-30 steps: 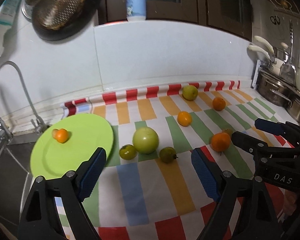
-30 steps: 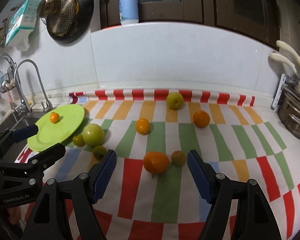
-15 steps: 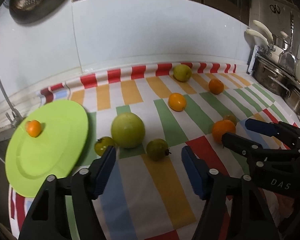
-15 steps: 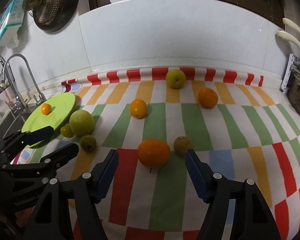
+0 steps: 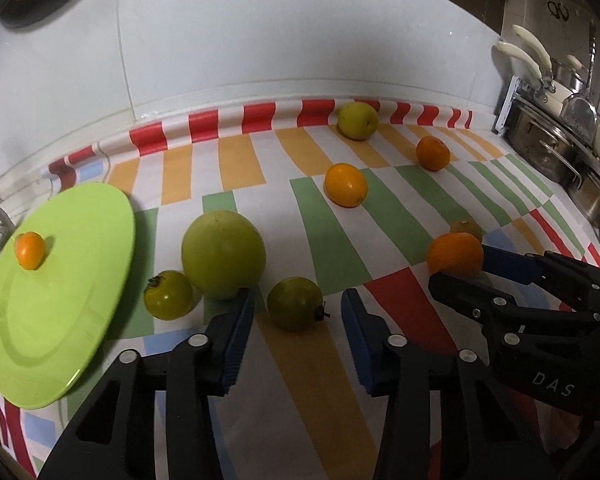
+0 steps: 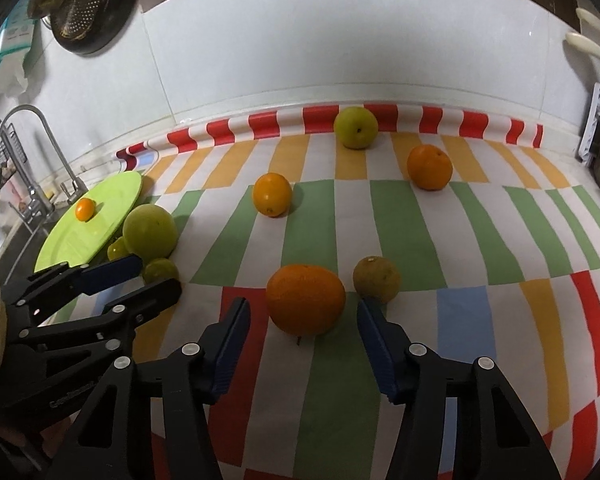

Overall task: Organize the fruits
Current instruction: 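Grasp a dark green small fruit with the left tool while the right tool grasps a large orange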

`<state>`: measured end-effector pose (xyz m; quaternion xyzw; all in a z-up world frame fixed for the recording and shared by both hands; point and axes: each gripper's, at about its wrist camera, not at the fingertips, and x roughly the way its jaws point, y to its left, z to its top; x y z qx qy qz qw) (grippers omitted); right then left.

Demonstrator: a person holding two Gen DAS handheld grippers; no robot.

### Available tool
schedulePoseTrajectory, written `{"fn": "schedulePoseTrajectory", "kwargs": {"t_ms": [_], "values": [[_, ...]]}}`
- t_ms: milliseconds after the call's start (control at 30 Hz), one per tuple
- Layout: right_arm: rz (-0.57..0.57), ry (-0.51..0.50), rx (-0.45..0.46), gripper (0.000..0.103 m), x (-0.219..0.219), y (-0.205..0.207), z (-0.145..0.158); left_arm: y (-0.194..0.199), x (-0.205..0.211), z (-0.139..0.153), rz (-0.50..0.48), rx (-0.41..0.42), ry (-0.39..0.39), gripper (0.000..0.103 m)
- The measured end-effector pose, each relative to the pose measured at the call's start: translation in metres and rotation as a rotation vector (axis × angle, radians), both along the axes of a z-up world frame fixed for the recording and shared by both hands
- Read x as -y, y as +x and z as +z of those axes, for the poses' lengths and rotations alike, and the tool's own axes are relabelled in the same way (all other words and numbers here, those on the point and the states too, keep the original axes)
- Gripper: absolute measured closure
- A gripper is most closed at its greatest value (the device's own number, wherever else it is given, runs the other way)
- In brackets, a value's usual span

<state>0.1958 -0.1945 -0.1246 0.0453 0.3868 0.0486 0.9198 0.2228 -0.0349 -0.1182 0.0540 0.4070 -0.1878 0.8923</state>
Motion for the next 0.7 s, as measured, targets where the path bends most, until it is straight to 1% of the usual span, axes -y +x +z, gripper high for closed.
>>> {"fn": "schedulePoseTrajectory", "kwargs": {"t_ms": [133,200,267,533,633,667,700], "values": [[0.002,0.003,-0.009,0.052,0.000,0.005,-0.002,0.003,0.001,-0.002,0.001,-0.018,-0.003,0.067],[0.006,0.008,-0.017,0.056,0.001,0.008,-0.003,0.004,0.001,-0.003,0.000,-0.024,-0.003,0.071],[0.007,0.009,-0.019,0.060,0.001,0.009,-0.003,0.004,0.000,-0.003,-0.002,-0.026,-0.009,0.071],[0.013,0.011,-0.022,0.060,-0.001,0.005,-0.001,0.000,-0.002,0.002,-0.002,-0.014,-0.015,0.072],[0.022,0.008,-0.013,0.060,-0.004,0.000,0.004,-0.005,-0.005,0.008,0.001,0.002,-0.018,0.075],[0.025,0.009,-0.009,0.060,-0.006,-0.001,0.006,-0.008,-0.007,0.010,0.003,0.011,-0.018,0.079],[0.028,0.007,-0.002,0.060,-0.007,-0.004,0.008,-0.010,-0.007,0.012,0.002,0.018,-0.017,0.080]]}}
